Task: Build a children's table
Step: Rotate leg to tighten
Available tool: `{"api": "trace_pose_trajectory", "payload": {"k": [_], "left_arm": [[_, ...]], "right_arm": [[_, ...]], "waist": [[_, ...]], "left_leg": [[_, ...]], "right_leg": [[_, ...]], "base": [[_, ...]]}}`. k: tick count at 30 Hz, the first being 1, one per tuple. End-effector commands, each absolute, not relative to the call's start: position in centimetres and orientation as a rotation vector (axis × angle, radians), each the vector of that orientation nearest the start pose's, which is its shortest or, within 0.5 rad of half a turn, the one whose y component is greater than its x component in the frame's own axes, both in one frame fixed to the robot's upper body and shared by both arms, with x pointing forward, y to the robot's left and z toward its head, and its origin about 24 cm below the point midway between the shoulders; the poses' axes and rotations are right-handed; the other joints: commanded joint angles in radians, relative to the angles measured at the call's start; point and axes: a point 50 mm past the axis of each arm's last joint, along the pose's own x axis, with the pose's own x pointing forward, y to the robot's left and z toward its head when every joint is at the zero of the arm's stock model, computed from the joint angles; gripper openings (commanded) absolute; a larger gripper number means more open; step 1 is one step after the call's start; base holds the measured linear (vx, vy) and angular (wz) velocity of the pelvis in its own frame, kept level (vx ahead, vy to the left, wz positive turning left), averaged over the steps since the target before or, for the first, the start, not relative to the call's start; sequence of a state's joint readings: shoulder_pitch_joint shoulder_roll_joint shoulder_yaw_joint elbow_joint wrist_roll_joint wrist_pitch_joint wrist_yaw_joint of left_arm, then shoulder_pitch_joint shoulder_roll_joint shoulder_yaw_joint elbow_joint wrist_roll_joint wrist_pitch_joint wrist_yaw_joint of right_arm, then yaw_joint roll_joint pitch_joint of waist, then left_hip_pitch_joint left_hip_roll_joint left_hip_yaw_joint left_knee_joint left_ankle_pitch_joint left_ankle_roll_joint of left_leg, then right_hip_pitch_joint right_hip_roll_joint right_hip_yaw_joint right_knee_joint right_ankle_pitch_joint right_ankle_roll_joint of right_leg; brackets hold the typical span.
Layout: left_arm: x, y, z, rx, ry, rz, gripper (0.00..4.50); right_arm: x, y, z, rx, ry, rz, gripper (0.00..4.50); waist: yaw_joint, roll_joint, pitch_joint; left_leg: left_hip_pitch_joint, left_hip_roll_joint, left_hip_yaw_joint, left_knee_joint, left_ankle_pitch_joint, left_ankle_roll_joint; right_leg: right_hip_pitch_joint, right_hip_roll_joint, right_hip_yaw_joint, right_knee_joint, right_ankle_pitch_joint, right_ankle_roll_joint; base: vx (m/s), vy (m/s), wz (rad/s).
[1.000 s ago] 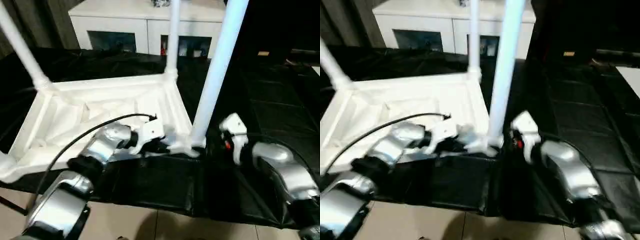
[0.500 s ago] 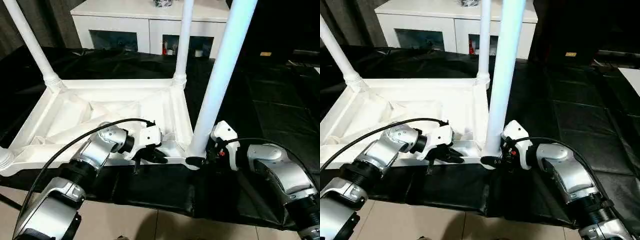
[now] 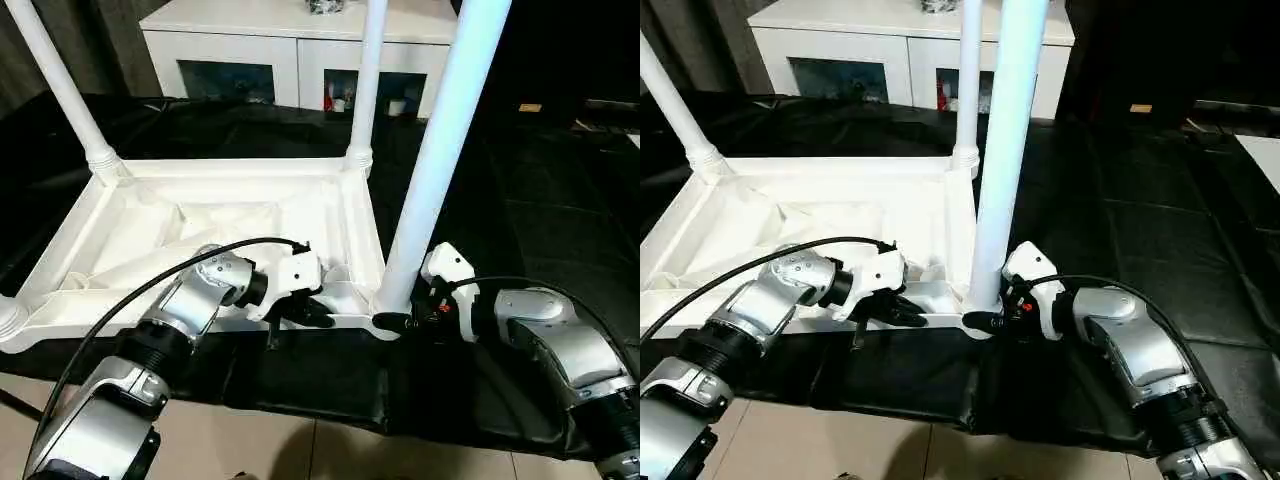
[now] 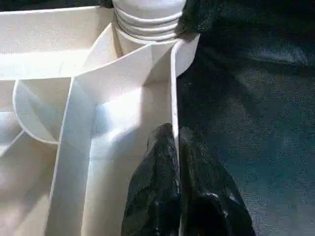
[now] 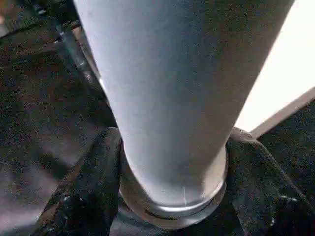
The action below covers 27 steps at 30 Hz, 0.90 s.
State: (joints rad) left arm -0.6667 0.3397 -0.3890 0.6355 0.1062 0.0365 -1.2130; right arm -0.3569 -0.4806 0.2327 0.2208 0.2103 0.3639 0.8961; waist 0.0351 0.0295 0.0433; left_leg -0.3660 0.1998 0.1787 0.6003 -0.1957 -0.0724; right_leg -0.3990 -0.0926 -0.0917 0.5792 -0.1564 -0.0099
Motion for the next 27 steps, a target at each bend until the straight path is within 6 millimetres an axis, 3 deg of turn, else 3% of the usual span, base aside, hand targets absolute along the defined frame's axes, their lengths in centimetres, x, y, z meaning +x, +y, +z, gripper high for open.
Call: {"api": "trace_pose_trajectory", "payload": {"k": [1,2,3,5,7,14,20,23,27], "left_arm": [[32.9,10.6,5.2,0.607,0.45,-1.328,0.0],[33.9,10.2,5.1,0.583,0.432,-1.218,0.0],[34.5,9.4,5.3,0.553,0.415,-1.148,0.0],[34.9,8.9,5.4,0.54,0.408,-1.095,0.0],[35.6,8.1,5.6,0.514,0.394,-1.003,0.0],[36.8,6.1,6.0,0.496,0.37,-0.854,0.0],[36.8,5.8,5.8,0.51,0.371,-0.857,0.0],[36.7,6.1,5.6,0.519,0.378,-0.869,0.0],[36.6,6.7,5.3,0.54,0.385,-0.887,0.0]], "right_arm": [[30.1,-16.9,3.8,-0.219,0.482,0.778,2.65],[30.8,-16.5,2.9,-0.178,0.497,0.607,2.64],[31.3,-16.0,2.0,-0.144,0.512,0.465,2.64],[31.6,-15.7,1.6,-0.128,0.524,0.373,2.64],[31.9,-15.1,0.9,-0.082,0.548,0.252,2.64],[32.9,-13.3,-0.4,0.028,0.621,-0.069,2.64],[33.6,-12.0,0.4,0.009,0.55,-0.048,2.64],[34.0,-11.6,1.3,-0.015,0.475,0.008,3.34],[34.4,-11.9,2.8,-0.036,0.361,0.094,3.6]], "waist": [[-0.006,-0.008,-0.055],[-0.015,-0.011,-0.054],[-0.014,-0.009,-0.055],[-0.025,-0.012,-0.055],[-0.032,-0.013,-0.055],[-0.038,-0.008,-0.059],[-0.036,-0.012,-0.062],[-0.034,-0.012,-0.063],[-0.034,-0.014,-0.066]], "left_leg": [[0.01,0.026,-0.005,-0.077,-0.248,0.038],[0.011,0.023,-0.006,-0.078,-0.276,0.023],[0.014,0.021,-0.01,-0.076,-0.282,0.008],[0.011,0.018,-0.017,-0.081,-0.306,-0.008],[0.017,0.018,-0.015,-0.079,-0.321,0.002],[0.012,0.013,-0.016,-0.08,-0.305,0.015],[0.007,0.016,-0.014,-0.081,-0.282,0.027],[0.005,0.017,-0.013,-0.081,-0.268,0.036],[-0.003,0.018,-0.013,-0.079,-0.219,0.058]], "right_leg": [[0.044,-0.052,0.045,-0.071,-0.335,-0.206],[0.04,-0.051,0.042,-0.079,-0.404,-0.19],[0.039,-0.053,0.039,-0.08,-0.43,-0.177],[0.042,-0.053,0.033,-0.088,-0.495,-0.131],[0.034,-0.053,0.036,-0.095,-0.494,-0.134],[0.036,-0.051,0.036,-0.093,-0.437,-0.146],[0.042,-0.052,0.04,-0.083,-0.351,-0.168],[0.044,-0.053,0.041,-0.079,-0.32,-0.183],[0.055,-0.055,0.041,-0.068,-0.263,-0.197]], "base": [[0.0,0.0,0.0],[0.0,0.0,0.0],[-0.058,0.0,-0.06],[-0.029,0.0,-0.03],[0.0,0.0,0.0],[0.0,0.0,0.0],[0.0,0.0,0.0],[0.0,0.0,0.0],[0.0,0.0,0.0]]}}
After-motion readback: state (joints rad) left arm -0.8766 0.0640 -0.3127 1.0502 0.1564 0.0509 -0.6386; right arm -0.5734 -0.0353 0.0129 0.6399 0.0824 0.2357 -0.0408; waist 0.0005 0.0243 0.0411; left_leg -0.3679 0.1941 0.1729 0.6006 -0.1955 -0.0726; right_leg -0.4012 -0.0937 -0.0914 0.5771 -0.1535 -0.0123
